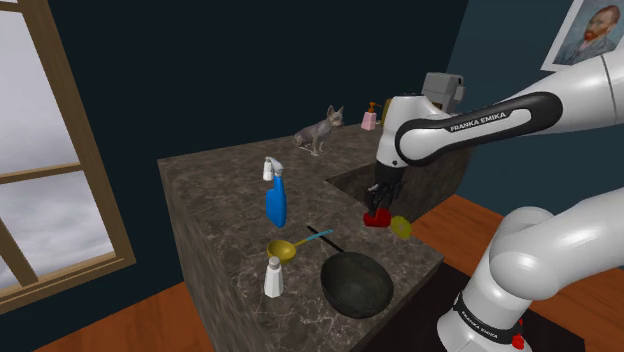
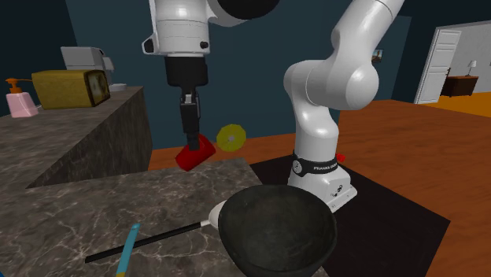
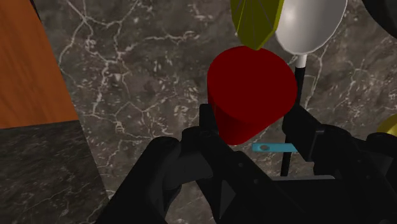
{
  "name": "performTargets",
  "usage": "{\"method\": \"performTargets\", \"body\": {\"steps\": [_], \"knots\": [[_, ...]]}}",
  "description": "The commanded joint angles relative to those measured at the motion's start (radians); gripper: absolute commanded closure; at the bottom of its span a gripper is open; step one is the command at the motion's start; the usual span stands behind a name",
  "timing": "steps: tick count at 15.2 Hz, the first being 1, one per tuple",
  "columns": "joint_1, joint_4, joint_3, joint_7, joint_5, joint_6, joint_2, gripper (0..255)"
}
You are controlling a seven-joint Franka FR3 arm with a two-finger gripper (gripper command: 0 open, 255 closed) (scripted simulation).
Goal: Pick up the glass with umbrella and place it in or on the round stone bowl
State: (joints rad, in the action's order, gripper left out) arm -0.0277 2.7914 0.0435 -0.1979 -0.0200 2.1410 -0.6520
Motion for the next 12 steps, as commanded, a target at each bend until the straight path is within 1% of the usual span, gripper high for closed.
{"method": "performTargets", "body": {"steps": [1,12], "knots": [[0.001,-0.022,-0.002,-0.002,0.001,-0.037,-0.015,255],[0.002,-0.141,-0.006,-0.003,0.004,-0.209,-0.068,255]]}}
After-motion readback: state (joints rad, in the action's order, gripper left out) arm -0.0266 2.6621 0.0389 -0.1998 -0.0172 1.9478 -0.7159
